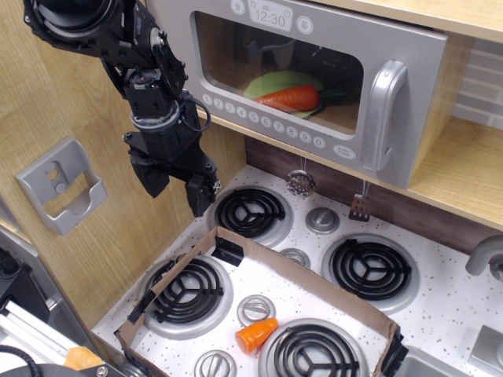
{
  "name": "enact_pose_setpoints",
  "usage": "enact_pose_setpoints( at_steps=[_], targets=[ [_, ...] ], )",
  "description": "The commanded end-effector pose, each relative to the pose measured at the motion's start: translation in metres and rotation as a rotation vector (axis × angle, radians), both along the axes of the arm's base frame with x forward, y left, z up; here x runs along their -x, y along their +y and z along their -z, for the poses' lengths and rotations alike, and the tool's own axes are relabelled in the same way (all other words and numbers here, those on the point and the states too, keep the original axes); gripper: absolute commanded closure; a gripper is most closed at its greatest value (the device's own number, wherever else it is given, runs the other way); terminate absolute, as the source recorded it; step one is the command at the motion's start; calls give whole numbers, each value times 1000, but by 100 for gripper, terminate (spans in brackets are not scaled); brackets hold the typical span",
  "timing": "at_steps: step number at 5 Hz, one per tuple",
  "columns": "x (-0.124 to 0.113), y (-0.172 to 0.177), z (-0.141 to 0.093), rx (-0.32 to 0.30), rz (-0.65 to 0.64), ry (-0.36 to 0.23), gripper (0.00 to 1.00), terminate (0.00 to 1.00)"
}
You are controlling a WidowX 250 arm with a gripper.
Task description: Open microwave
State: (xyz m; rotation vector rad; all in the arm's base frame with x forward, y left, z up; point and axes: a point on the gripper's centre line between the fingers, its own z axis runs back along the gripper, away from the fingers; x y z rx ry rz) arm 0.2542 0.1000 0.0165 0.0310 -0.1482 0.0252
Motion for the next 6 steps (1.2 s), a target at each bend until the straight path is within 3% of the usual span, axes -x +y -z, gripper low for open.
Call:
enact_pose_setpoints(
  at_steps=[1,2,3,4,6],
  targets=[
    [0,0,0,0,0,0,0,0],
    [-9,-17,-3,78,41,-46,0,0],
    [-20,-42,-14,74,50,-98,0,0],
    [-29,-74,-26,114,71,-158,0,0],
    [-39,-139,-48,108,36,-192,0,0]
  ],
)
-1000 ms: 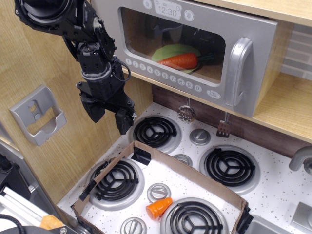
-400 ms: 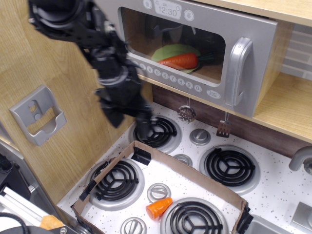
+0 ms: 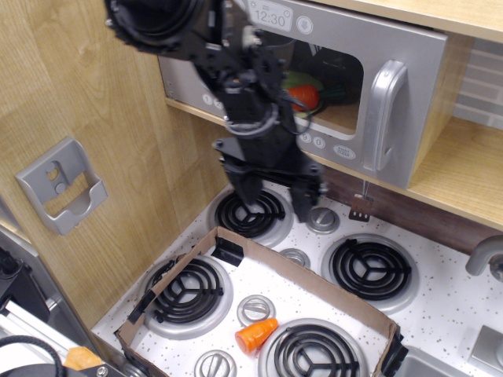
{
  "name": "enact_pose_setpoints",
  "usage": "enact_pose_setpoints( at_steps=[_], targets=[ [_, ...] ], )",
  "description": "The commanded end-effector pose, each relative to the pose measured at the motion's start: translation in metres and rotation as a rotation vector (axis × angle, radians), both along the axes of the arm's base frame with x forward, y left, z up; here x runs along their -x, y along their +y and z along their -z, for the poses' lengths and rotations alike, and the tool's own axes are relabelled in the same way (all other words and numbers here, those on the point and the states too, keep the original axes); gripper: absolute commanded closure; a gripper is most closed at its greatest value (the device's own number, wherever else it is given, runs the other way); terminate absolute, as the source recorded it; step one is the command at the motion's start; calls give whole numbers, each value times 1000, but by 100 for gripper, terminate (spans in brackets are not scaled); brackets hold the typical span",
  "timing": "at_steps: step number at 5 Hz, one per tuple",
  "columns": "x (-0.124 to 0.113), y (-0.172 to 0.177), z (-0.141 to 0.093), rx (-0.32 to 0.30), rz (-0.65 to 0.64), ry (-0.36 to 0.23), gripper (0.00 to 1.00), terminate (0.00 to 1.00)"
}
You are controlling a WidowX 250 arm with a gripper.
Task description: Open microwave
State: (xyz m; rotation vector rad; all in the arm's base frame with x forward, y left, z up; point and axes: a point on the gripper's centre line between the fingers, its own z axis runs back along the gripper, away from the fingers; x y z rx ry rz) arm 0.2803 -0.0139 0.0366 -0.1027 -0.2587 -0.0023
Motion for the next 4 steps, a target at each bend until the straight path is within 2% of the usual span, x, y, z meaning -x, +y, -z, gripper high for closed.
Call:
enact_pose_setpoints(
  at_steps=[1,2,3,4],
  targets=[
    [-15,-39,-37,-25,2,-101,0,0],
    [-26,-46,-52,-72,22,-103,0,0],
    [-38,-38,-65,-129,60,-102,0,0],
    [-47,-30,-73,-154,88,-114,0,0]
  ],
)
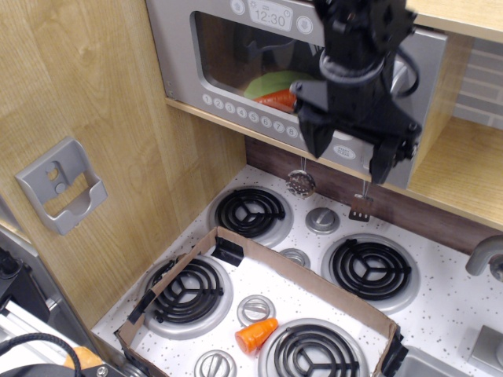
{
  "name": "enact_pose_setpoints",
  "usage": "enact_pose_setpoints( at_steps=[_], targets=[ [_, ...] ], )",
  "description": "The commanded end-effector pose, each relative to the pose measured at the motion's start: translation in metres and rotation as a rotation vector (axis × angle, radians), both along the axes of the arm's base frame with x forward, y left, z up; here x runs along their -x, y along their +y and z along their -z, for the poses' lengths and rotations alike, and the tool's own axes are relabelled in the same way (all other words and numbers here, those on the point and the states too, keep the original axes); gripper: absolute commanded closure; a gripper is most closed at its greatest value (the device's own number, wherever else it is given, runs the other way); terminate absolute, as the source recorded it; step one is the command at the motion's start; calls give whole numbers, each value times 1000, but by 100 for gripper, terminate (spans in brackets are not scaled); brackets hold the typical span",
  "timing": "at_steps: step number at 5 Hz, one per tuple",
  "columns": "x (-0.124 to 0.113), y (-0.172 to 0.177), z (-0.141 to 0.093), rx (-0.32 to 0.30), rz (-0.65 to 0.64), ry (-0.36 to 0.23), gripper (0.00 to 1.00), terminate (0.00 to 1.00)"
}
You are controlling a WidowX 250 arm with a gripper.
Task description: Open microwave
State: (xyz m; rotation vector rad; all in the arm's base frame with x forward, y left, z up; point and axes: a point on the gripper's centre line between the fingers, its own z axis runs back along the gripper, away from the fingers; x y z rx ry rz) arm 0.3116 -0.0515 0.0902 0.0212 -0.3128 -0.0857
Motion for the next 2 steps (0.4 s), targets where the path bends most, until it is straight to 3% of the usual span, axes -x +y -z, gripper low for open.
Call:
enact_pose_setpoints(
  at_steps=[1,2],
  targets=[
    [-24,10,-26,-33,45,-57,0,0],
    [-34,10,-25,-29,56,-62,0,0]
  ],
)
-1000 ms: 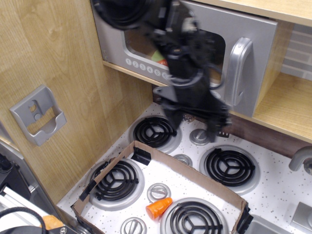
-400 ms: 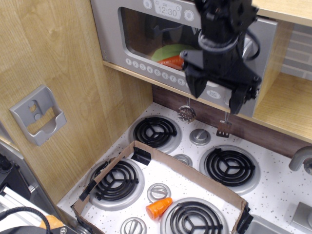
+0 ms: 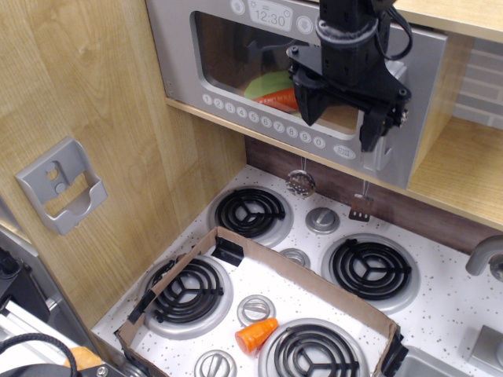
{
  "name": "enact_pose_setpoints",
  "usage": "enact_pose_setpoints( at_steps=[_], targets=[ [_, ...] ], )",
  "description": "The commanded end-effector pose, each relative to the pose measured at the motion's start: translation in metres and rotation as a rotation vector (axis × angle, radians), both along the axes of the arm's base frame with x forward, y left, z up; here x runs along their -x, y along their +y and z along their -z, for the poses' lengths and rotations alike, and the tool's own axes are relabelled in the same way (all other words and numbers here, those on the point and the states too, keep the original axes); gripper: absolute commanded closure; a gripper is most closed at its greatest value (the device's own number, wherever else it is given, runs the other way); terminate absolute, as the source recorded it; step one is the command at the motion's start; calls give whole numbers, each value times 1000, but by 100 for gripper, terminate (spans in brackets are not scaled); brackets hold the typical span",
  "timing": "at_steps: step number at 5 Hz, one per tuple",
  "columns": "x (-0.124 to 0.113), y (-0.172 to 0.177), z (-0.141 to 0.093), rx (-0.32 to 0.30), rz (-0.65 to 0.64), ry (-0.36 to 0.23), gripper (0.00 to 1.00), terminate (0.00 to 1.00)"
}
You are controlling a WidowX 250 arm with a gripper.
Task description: Open microwave
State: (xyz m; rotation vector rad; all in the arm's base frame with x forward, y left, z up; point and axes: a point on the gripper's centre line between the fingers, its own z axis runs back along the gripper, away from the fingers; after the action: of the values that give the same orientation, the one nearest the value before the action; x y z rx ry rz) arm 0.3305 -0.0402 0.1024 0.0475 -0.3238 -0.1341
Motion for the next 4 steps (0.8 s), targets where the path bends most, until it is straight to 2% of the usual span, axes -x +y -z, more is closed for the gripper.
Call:
enact_pose_setpoints(
  at_steps=[1,3,4],
  targets=[
    [-24,-4,-10,24,27,-49,0,0],
    [-25,-14,-7,29,33,-50,0,0],
    [-23,-12,-7,10,29,-53,100,0]
  ],
)
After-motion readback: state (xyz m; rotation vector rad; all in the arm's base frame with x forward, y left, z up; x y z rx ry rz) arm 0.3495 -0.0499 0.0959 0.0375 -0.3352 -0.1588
